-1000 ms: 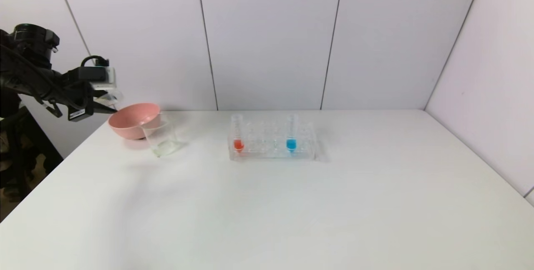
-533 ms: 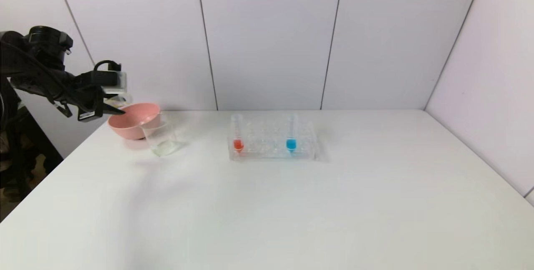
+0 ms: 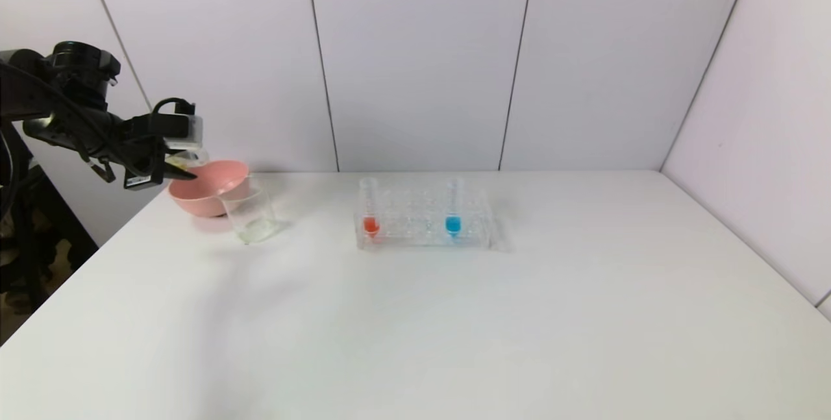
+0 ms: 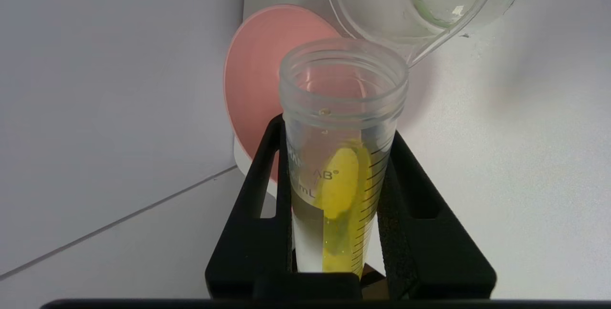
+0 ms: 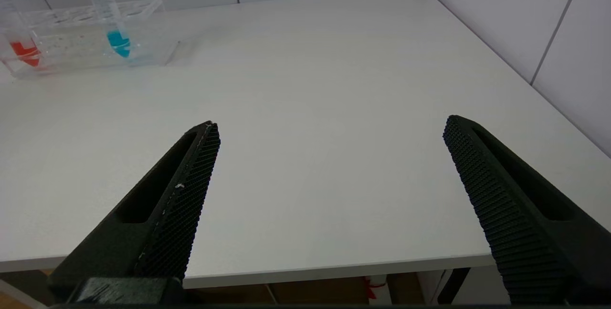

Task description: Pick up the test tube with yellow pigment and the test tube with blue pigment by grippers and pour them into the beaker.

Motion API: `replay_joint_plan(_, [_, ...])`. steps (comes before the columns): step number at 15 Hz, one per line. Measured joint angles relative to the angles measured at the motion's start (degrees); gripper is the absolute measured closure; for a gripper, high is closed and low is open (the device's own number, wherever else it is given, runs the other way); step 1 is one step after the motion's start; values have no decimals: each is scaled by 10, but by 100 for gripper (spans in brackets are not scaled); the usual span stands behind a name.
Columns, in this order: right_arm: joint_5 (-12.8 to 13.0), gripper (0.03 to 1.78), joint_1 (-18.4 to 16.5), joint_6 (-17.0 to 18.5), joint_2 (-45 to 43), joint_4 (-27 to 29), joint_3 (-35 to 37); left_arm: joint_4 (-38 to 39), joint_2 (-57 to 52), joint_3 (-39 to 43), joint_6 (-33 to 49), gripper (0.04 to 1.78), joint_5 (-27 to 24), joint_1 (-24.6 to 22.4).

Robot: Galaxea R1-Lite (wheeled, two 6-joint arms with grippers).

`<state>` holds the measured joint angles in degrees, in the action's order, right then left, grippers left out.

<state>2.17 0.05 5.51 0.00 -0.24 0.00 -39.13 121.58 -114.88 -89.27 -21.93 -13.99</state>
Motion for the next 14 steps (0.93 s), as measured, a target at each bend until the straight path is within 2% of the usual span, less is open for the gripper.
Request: replay_joint_plan(14, [0,10,0,0,0,0,0,12,6,-4,-28,130,66,20])
